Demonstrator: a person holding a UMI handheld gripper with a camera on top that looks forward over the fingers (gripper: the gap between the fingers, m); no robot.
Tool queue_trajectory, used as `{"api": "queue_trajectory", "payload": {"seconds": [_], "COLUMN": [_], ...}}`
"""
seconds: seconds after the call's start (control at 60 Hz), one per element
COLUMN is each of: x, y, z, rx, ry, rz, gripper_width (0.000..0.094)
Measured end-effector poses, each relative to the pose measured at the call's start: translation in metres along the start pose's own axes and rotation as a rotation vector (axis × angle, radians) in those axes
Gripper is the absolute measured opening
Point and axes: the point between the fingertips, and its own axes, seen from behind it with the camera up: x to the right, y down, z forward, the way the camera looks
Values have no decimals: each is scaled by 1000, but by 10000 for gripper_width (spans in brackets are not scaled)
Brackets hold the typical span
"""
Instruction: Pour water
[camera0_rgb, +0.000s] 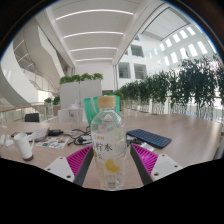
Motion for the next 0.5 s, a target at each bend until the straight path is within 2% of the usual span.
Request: {"api": "queue_trajectory", "payload": {"seconds": [0.05,0.067,0.1,0.25,0.283,0.45,0.5], "x": [0,-1,-7,2,4,-5,-13], "y": [6,9,18,12,13,23,2], "z": [14,18,26,28,27,39,39], "rx": [-11,-19,-49,24,5,-148,-143], "ry": [-7,-12,-32,51,62,98,93], "rz": [3,2,0,-24,-2,27,-7], "gripper_width": [776,718,516,489,490,348,336]}}
